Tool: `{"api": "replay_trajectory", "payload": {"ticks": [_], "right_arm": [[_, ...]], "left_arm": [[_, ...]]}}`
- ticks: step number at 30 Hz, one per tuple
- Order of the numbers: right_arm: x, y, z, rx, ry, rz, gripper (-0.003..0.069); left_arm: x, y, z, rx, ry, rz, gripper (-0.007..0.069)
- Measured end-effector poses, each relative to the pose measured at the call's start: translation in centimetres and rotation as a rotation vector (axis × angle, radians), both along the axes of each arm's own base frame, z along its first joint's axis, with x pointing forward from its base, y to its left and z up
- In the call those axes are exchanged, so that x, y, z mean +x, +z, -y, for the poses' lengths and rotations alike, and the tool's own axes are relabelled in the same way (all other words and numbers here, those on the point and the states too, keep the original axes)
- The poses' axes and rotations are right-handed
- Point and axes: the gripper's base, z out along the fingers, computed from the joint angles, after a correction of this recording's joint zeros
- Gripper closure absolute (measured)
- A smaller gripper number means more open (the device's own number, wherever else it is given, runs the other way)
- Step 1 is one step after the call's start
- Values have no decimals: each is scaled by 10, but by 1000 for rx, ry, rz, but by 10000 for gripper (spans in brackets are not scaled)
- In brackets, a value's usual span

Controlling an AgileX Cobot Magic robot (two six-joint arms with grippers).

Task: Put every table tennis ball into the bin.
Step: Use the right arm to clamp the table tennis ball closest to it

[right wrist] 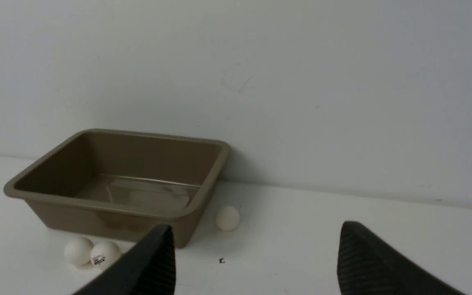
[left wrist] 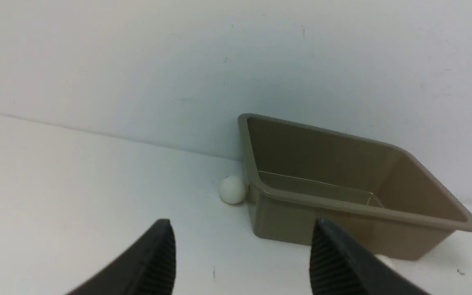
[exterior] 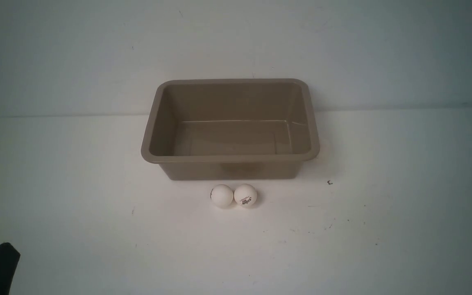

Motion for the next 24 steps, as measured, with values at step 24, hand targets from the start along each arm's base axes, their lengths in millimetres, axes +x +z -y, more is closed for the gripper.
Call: {"api": "replay_trajectory", "payload": {"ticks": [24], "right_arm": [[133, 12, -22, -207, 351, -422, 177]], "left_arm": [[69, 63, 2, 449, -220, -399, 220]]}}
